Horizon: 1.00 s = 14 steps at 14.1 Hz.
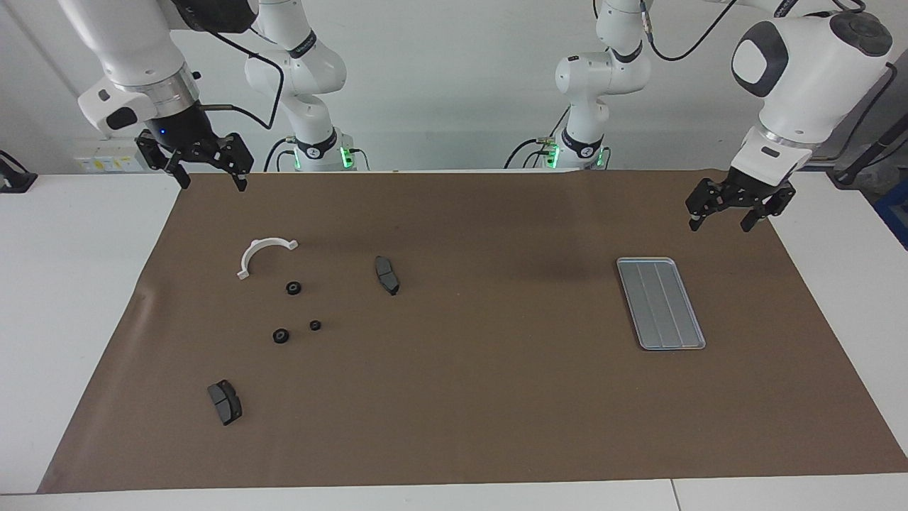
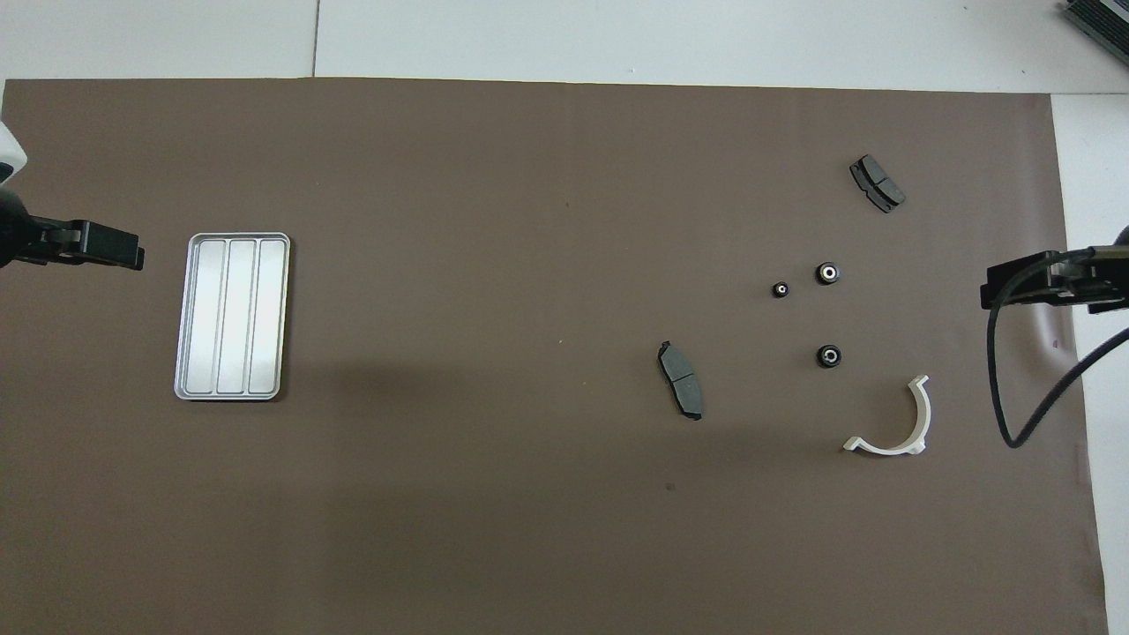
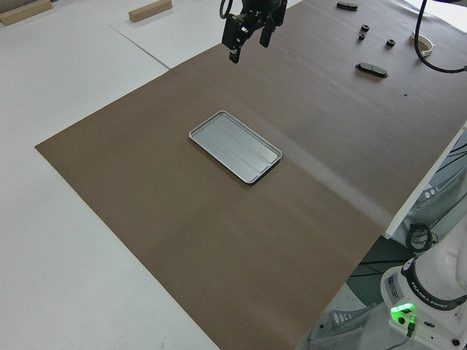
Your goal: Pick bearing gear from pile to tray
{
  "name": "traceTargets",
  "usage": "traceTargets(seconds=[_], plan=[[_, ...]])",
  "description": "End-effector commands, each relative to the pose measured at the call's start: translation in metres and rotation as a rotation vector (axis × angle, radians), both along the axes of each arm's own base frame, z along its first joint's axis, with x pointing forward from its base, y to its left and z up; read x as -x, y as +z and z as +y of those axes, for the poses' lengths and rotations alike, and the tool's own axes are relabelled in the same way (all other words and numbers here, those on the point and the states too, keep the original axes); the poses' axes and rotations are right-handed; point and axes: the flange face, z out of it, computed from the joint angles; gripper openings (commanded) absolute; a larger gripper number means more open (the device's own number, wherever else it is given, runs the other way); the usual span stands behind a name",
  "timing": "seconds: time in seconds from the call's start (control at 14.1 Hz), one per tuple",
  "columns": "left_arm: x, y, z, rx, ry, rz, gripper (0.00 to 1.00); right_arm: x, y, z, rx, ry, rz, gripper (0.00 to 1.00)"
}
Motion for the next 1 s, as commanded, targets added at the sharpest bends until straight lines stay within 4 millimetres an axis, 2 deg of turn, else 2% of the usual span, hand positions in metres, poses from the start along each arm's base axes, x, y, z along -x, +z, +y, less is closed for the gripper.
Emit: traceTargets(seconds=[0.0, 0.5, 0.71, 0.92], plan=[[0.008, 0.001, 0.001, 0.007, 0.001, -0.002, 1.0, 0.007, 0.001, -0.003, -0.016, 0.018, 0.0, 1.0], [0.008, 0.001, 0.001, 0.007, 0.001, -0.002, 1.0, 0.011, -0.004, -0.005, -0.01, 0.013, 0.009, 1.0], [0.008, 0.001, 0.002, 0.007, 0.002, -0.002, 1.0, 0.018, -0.016, -0.004, -0.017, 0.018, 0.026, 1.0], [0.008, 0.001, 0.002, 0.007, 0.002, -0.002, 1.0, 0.017, -0.032, -0.003, -0.02, 0.022, 0.009, 1.0]])
